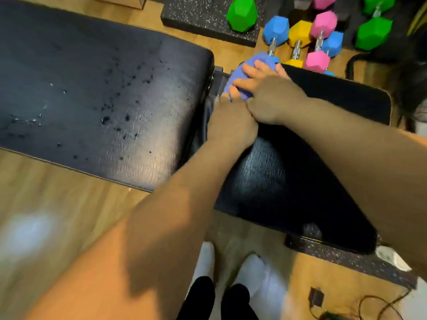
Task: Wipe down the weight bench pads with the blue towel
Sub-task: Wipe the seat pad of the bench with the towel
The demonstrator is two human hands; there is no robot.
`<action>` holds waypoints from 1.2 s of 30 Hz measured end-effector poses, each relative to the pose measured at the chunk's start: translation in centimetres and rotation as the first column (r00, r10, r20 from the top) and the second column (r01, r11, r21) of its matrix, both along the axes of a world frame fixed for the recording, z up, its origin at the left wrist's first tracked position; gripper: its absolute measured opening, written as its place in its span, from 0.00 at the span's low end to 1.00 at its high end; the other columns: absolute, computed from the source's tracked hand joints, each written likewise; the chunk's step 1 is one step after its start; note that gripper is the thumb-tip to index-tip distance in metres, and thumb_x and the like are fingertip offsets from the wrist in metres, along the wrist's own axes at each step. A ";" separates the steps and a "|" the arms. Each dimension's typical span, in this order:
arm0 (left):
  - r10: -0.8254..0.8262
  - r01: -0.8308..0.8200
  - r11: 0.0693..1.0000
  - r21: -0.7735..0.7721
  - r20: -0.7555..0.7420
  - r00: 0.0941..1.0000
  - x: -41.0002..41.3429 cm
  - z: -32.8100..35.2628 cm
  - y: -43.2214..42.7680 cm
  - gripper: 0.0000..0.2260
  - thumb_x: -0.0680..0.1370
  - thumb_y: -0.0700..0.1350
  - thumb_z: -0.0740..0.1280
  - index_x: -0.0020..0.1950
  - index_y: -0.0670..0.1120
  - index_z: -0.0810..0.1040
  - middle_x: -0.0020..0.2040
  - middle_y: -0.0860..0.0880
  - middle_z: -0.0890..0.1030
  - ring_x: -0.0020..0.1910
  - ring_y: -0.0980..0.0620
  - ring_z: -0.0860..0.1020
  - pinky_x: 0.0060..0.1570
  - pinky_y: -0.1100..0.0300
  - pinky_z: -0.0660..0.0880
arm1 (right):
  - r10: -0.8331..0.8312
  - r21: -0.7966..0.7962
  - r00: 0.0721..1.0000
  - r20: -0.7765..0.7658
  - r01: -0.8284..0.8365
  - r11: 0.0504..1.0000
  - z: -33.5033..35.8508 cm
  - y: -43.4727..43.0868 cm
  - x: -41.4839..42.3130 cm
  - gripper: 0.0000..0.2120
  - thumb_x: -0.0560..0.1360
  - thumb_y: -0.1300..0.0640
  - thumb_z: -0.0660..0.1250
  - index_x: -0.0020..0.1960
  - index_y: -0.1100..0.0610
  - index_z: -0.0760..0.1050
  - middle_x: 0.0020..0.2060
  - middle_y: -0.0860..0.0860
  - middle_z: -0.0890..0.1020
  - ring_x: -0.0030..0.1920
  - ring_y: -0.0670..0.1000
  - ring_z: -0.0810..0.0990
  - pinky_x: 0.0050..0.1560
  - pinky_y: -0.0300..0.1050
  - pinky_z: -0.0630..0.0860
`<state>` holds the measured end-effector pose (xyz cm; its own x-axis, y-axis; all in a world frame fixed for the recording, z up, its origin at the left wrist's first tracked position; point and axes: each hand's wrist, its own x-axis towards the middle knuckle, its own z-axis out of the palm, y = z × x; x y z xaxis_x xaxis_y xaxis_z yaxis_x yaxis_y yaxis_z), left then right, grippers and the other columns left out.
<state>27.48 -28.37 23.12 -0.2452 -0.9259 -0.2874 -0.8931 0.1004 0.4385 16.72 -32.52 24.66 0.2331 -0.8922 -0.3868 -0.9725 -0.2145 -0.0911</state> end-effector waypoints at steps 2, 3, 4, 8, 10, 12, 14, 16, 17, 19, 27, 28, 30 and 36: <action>0.061 -0.063 0.998 -0.029 -0.059 0.996 1.5 -0.4 2.0 0.24 0.79 0.43 0.55 0.75 0.38 0.57 0.70 0.39 0.67 0.65 0.39 0.68 0.62 0.49 0.65 | 0.014 -0.036 1.000 0.015 -0.013 0.999 -0.1 2.1 1.7 0.30 0.71 0.46 0.43 0.71 0.47 0.67 0.76 0.52 0.59 0.76 0.55 0.52 0.73 0.61 0.43; 0.098 -0.099 0.995 -0.014 -0.060 0.993 2.6 -0.8 4.2 0.24 0.79 0.44 0.53 0.74 0.38 0.59 0.67 0.41 0.70 0.62 0.40 0.70 0.60 0.50 0.66 | 0.037 -0.068 0.999 0.035 -0.034 0.997 -0.1 4.5 2.7 0.31 0.71 0.47 0.42 0.70 0.48 0.69 0.75 0.52 0.61 0.76 0.55 0.54 0.73 0.60 0.43; 0.119 -0.119 0.993 0.005 -0.051 0.992 3.8 -1.3 6.8 0.25 0.78 0.46 0.50 0.74 0.39 0.61 0.64 0.42 0.72 0.60 0.41 0.71 0.59 0.52 0.66 | 0.067 -0.099 0.996 0.058 -0.061 0.993 -0.1 7.4 3.7 0.31 0.71 0.47 0.42 0.68 0.50 0.71 0.74 0.53 0.65 0.75 0.56 0.57 0.73 0.60 0.45; 0.166 -0.171 0.985 -0.028 -0.129 0.978 7.7 -1.1 15.4 0.24 0.77 0.48 0.51 0.67 0.36 0.71 0.61 0.42 0.77 0.55 0.44 0.76 0.57 0.58 0.67 | 0.161 -0.134 0.976 0.147 -0.142 0.981 -0.8 16.8 6.6 0.25 0.71 0.53 0.54 0.64 0.55 0.76 0.67 0.55 0.74 0.69 0.59 0.70 0.69 0.61 0.56; 0.156 -0.181 0.971 -0.155 -0.159 0.975 7.9 -1.7 15.4 0.20 0.76 0.44 0.55 0.62 0.36 0.75 0.54 0.42 0.79 0.48 0.43 0.77 0.51 0.54 0.70 | 0.201 -0.151 0.969 0.142 -0.180 0.972 -1.2 16.6 6.4 0.25 0.71 0.53 0.55 0.64 0.56 0.76 0.67 0.55 0.75 0.68 0.58 0.71 0.68 0.59 0.58; 0.053 -0.066 0.980 -0.188 -0.075 0.996 7.2 -2.2 12.9 0.18 0.76 0.42 0.55 0.61 0.37 0.75 0.53 0.43 0.78 0.47 0.41 0.75 0.50 0.51 0.69 | 0.212 -0.163 0.970 0.121 -0.191 0.968 -1.4 14.4 5.6 0.27 0.71 0.52 0.53 0.66 0.56 0.74 0.68 0.55 0.74 0.69 0.57 0.70 0.69 0.57 0.57; -0.030 0.036 0.988 -0.150 0.038 0.999 6.0 -3.1 8.9 0.24 0.76 0.45 0.48 0.67 0.38 0.70 0.60 0.43 0.74 0.55 0.42 0.73 0.57 0.51 0.66 | 0.183 -0.187 0.980 0.072 -0.167 0.968 -1.6 10.9 4.5 0.28 0.71 0.51 0.51 0.68 0.57 0.72 0.69 0.57 0.72 0.70 0.58 0.68 0.71 0.57 0.56; -0.090 0.105 0.983 -0.148 0.107 0.990 4.7 -4.2 4.0 0.29 0.75 0.48 0.43 0.71 0.39 0.65 0.65 0.43 0.71 0.60 0.43 0.71 0.61 0.52 0.64 | 0.134 -0.188 0.991 0.012 -0.130 0.974 -1.6 6.9 3.3 0.32 0.71 0.48 0.46 0.69 0.58 0.70 0.71 0.58 0.69 0.73 0.59 0.64 0.72 0.58 0.54; -0.116 0.133 0.979 -0.156 0.115 0.987 4.1 -4.2 1.4 0.30 0.74 0.49 0.42 0.71 0.39 0.65 0.66 0.43 0.71 0.61 0.42 0.71 0.60 0.51 0.65 | 0.115 -0.181 0.993 -0.016 -0.116 0.977 -1.6 4.8 2.7 0.34 0.71 0.47 0.43 0.71 0.58 0.68 0.72 0.58 0.67 0.74 0.59 0.61 0.72 0.58 0.52; -0.175 0.194 0.963 -0.185 0.115 0.978 3.2 -4.2 -3.7 0.27 0.75 0.48 0.46 0.69 0.38 0.66 0.64 0.41 0.73 0.59 0.40 0.73 0.57 0.48 0.69 | 0.068 -0.197 0.997 -0.038 -0.074 0.978 -1.4 1.1 1.6 0.36 0.69 0.44 0.40 0.71 0.56 0.66 0.73 0.57 0.65 0.73 0.59 0.60 0.72 0.58 0.52; -0.387 0.388 0.922 -0.020 0.031 0.922 -3.7 0.8 -11.3 0.14 0.82 0.47 0.55 0.62 0.43 0.74 0.61 0.40 0.77 0.59 0.41 0.74 0.54 0.56 0.69 | -0.315 -0.035 0.910 0.271 0.337 0.941 -0.2 -4.0 -5.6 0.14 0.79 0.47 0.54 0.56 0.51 0.74 0.58 0.56 0.76 0.53 0.55 0.70 0.51 0.42 0.65; -0.402 0.403 0.915 -0.010 0.049 0.914 -4.8 1.2 -11.1 0.13 0.81 0.47 0.56 0.61 0.43 0.74 0.60 0.39 0.77 0.58 0.41 0.74 0.54 0.56 0.69 | -0.324 -0.052 0.899 0.294 0.353 0.934 0.0 -3.4 -6.6 0.12 0.79 0.47 0.54 0.52 0.50 0.73 0.54 0.56 0.76 0.50 0.54 0.69 0.49 0.41 0.64; -0.462 0.463 0.886 0.011 0.087 0.882 -7.3 1.6 -10.4 0.13 0.81 0.48 0.56 0.58 0.42 0.74 0.60 0.39 0.77 0.58 0.41 0.74 0.52 0.56 0.68 | -0.315 -0.120 0.905 0.287 0.360 0.925 -0.2 -2.0 -9.0 0.09 0.79 0.49 0.54 0.45 0.50 0.69 0.54 0.58 0.77 0.49 0.55 0.70 0.49 0.44 0.66; -0.577 0.585 0.811 -0.005 0.161 0.801 -14.9 2.0 -7.5 0.09 0.78 0.46 0.55 0.52 0.45 0.73 0.59 0.39 0.78 0.58 0.38 0.74 0.56 0.49 0.71 | -0.380 -0.216 0.911 0.161 0.408 0.887 -1.4 2.1 -16.6 0.16 0.80 0.46 0.50 0.50 0.55 0.70 0.56 0.62 0.76 0.57 0.63 0.73 0.55 0.55 0.68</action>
<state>12.54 -35.91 25.10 -0.7015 -0.6376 -0.3182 -0.7124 0.6398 0.2885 0.14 -30.44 23.28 -0.1285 -0.9815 -0.1421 -0.9677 0.1554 -0.1984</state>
